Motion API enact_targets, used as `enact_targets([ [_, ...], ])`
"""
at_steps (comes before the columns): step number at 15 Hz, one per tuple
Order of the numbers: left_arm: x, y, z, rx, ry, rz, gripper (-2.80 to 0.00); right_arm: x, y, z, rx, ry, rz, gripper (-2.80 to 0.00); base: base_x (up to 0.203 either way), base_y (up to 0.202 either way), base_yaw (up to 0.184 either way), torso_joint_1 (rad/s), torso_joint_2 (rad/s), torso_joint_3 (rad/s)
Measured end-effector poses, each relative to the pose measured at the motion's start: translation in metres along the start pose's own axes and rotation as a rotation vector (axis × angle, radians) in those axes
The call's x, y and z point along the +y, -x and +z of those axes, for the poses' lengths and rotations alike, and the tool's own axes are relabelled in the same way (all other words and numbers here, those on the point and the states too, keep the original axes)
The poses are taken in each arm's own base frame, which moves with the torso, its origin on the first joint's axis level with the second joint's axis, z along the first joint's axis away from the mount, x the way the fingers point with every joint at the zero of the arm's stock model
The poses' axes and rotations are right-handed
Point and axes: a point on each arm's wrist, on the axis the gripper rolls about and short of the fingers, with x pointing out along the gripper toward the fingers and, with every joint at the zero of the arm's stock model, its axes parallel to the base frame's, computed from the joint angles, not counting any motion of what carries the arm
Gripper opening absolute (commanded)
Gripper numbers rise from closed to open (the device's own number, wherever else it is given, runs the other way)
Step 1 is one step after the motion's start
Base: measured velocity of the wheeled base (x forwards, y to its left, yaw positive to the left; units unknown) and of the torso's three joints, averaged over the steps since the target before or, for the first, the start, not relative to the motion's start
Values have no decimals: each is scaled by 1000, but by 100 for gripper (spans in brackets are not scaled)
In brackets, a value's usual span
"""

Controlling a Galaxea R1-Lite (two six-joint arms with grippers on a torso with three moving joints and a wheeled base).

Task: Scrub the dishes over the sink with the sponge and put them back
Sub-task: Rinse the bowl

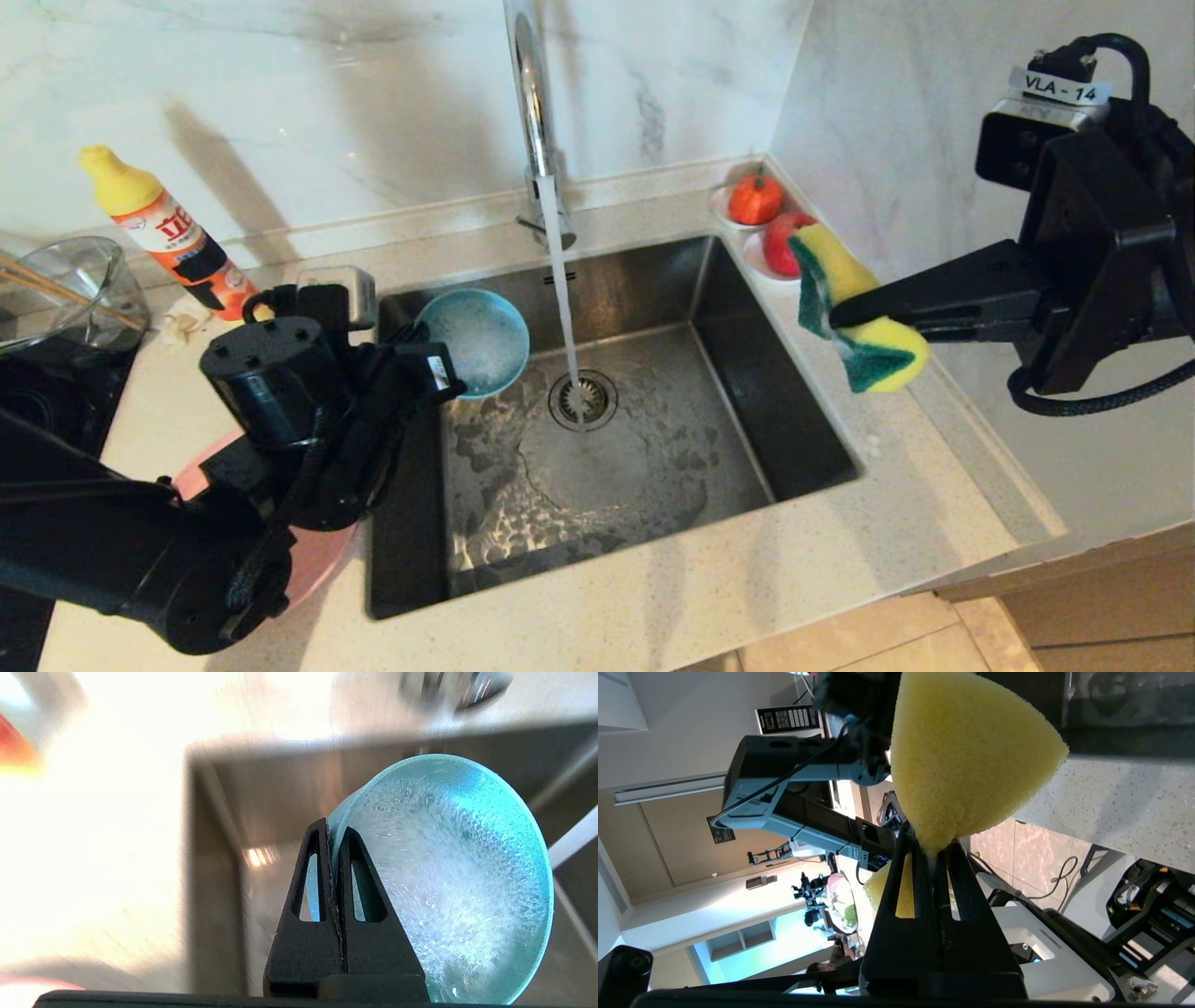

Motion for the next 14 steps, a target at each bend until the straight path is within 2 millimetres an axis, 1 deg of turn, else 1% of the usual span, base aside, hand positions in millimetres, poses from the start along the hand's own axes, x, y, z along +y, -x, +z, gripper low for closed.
enact_targets([
  [2,5,9,2,-84,-68,4,-280,-2,-1,0,2,-3,-3,-280,0,0,0,0,0,0],
  [4,8,15,1,-91,-119,6,-280,-2,-2,0,5,-7,-4,-280,0,0,0,0,0,0],
  [6,10,19,6,-104,-125,5,-280,-2,-1,-1,5,-7,-4,-280,0,0,0,0,0,0],
  [10,14,27,30,-182,-163,-3,-280,0,2,-3,1,-3,0,-280,0,0,0,0,0,0],
  [14,18,34,50,-250,-161,-22,-280,1,1,-4,12,-6,6,-280,0,0,0,0,0,0],
])
